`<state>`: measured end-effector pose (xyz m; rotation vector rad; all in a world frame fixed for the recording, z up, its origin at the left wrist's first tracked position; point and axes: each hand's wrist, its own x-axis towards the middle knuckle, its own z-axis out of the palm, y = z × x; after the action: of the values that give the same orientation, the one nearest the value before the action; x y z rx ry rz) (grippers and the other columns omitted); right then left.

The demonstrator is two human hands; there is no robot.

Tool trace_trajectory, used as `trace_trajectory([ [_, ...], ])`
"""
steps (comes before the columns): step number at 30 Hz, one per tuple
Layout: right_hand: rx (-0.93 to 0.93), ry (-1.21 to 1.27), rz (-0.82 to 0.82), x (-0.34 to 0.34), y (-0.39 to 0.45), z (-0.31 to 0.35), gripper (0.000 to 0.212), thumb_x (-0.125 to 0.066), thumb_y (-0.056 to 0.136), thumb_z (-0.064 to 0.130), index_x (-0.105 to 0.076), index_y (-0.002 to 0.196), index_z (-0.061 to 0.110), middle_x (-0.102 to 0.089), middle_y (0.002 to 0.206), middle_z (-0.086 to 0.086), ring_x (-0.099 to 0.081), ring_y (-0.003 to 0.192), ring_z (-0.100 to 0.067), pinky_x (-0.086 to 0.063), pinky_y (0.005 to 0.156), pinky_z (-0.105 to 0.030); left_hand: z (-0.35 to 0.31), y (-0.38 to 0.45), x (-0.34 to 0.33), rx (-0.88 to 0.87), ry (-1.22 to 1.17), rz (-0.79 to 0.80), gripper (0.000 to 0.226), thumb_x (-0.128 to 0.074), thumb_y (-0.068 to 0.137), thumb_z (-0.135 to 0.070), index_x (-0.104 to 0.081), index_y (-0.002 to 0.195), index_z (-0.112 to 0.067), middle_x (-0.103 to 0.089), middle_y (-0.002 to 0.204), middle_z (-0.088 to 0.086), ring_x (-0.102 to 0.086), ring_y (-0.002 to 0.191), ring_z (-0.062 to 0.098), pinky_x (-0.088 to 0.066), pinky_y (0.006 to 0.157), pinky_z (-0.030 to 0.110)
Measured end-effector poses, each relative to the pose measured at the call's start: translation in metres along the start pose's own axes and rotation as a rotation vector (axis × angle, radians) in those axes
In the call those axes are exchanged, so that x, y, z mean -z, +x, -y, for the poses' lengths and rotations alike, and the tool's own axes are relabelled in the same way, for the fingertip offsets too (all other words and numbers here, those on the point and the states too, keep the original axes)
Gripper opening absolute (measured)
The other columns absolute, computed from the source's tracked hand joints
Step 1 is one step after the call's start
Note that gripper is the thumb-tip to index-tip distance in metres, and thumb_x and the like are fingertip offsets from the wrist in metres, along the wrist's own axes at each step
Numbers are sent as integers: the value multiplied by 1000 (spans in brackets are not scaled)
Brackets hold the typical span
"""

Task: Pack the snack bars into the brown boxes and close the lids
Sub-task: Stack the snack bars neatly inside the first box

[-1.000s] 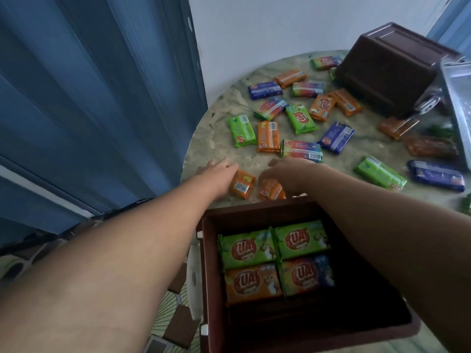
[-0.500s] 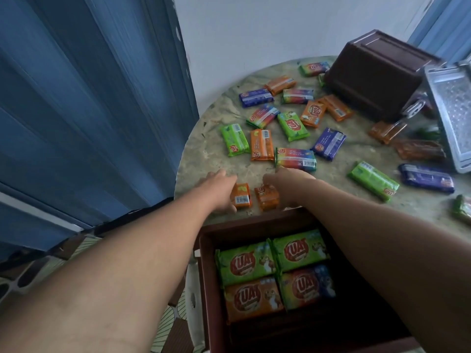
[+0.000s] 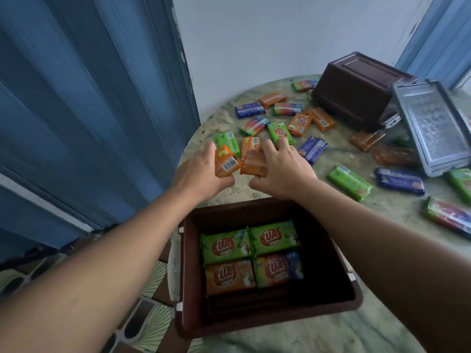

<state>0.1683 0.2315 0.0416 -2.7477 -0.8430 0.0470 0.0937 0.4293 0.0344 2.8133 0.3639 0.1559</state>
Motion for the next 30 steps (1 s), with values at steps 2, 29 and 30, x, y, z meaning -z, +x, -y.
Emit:
trace_trajectory([
  [2, 36, -7, -21, 4, -20, -1, 81, -71, 74, 61, -37, 136, 22, -39, 117, -4, -51, 112, -31, -50, 79, -41, -7, -23, 5, -14, 8, -20, 63, -72, 74, -58, -37, 115, -26, -56, 106, 0, -57, 85, 25, -36, 63, 34],
  [29, 251, -199, 320, -58, -139, -16, 68, -74, 80, 55, -47, 138, 31, -48, 133, -3, -45, 124, -29, -42, 101, -46, -18, -168, -75, -145, 251, 204, 60, -74, 80, -37, -38, 127, -26, -40, 122, 3, -42, 113, 27, -44, 95, 42],
  [30, 251, -207, 322, -58, -139, -15, 70, -73, 79, 58, -47, 138, 31, -48, 133, -3, -44, 124, -29, -42, 102, -46, -18, -168, -74, -149, 243, 210, 60, -74, 81, -38, -38, 127, -25, -42, 122, 4, -43, 113, 27, -44, 95, 41],
])
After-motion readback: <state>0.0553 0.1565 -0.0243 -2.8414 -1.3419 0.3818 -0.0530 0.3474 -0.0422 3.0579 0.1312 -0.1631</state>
